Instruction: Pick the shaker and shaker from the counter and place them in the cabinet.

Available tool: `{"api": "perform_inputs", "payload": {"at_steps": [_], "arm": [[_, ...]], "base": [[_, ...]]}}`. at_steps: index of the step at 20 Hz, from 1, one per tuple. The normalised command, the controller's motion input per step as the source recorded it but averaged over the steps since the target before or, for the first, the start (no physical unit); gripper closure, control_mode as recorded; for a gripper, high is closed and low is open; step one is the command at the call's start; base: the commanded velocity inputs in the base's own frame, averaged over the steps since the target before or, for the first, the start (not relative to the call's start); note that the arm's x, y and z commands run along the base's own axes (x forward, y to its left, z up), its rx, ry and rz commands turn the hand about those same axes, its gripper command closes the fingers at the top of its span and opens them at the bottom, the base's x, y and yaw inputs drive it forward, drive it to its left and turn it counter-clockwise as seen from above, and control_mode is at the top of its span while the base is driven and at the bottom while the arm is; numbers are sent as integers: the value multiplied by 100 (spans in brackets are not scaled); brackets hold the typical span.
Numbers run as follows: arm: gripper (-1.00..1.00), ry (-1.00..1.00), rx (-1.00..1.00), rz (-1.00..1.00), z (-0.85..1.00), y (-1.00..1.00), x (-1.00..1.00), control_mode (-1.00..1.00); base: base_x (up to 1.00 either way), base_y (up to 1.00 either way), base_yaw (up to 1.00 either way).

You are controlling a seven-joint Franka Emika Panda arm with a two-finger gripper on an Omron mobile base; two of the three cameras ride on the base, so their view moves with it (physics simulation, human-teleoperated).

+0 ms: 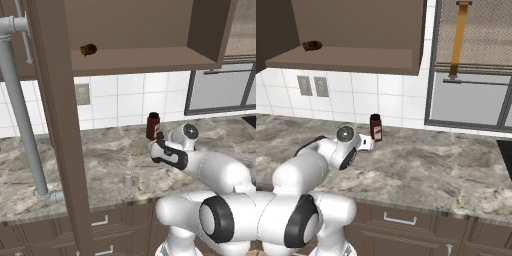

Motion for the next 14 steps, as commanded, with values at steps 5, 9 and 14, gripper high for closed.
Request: {"api": "perform_inputs", "payload": {"at_steps": [5,9,14], "arm": [[100,-20,-12,0,83,33,-4,-100],[100,-17,-7,0,89,30,-6,-100],[100,-14,-1,0,93,15,-14,-100]], "base": [[0,0,0],[0,0,0],[0,0,0]]}}
